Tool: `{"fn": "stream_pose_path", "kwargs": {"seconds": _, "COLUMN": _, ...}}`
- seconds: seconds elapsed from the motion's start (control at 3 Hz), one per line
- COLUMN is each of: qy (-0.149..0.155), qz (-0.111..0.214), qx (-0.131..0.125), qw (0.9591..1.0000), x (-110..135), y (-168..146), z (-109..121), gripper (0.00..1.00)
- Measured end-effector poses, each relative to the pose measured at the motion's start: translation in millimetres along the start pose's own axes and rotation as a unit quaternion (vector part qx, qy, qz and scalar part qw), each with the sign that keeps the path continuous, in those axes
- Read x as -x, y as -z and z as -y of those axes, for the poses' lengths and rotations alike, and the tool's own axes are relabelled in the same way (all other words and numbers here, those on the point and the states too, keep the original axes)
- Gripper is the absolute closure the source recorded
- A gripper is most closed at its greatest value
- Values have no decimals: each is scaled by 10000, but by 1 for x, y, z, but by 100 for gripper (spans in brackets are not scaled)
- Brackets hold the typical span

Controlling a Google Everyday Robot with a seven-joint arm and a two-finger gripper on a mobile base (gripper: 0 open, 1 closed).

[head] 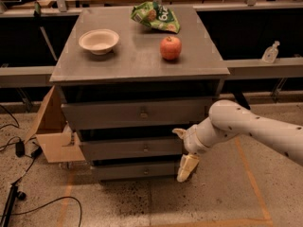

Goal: Open middle drawer

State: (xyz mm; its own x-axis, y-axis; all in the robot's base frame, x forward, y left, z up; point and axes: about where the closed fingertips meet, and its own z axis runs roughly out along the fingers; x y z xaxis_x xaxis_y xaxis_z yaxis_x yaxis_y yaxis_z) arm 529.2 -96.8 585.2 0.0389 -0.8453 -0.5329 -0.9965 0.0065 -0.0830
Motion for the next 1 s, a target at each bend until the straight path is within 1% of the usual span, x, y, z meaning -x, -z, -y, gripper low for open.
{"fn": "stream_pose_path", "kwargs": {"seconds": 0.33, "qy": 223, "qz": -154, "qx": 2, "qw": 9996, "x": -24, "y": -39, "z": 13, "gripper": 0}}
{"fn": "stream_pose_path", "kwargs": {"seconds": 0.67, "qy": 320, "qz": -720, "qx": -125, "qw": 9968, "x": -53, "y": -58, "z": 36, "gripper": 0}}
{"fn": "stream_pose_path", "kwargs": {"seconds": 1.0, "qy": 320, "qz": -720, "qx": -125, "qw": 9968, "x": -53, "y": -59, "z": 36, "gripper": 0}}
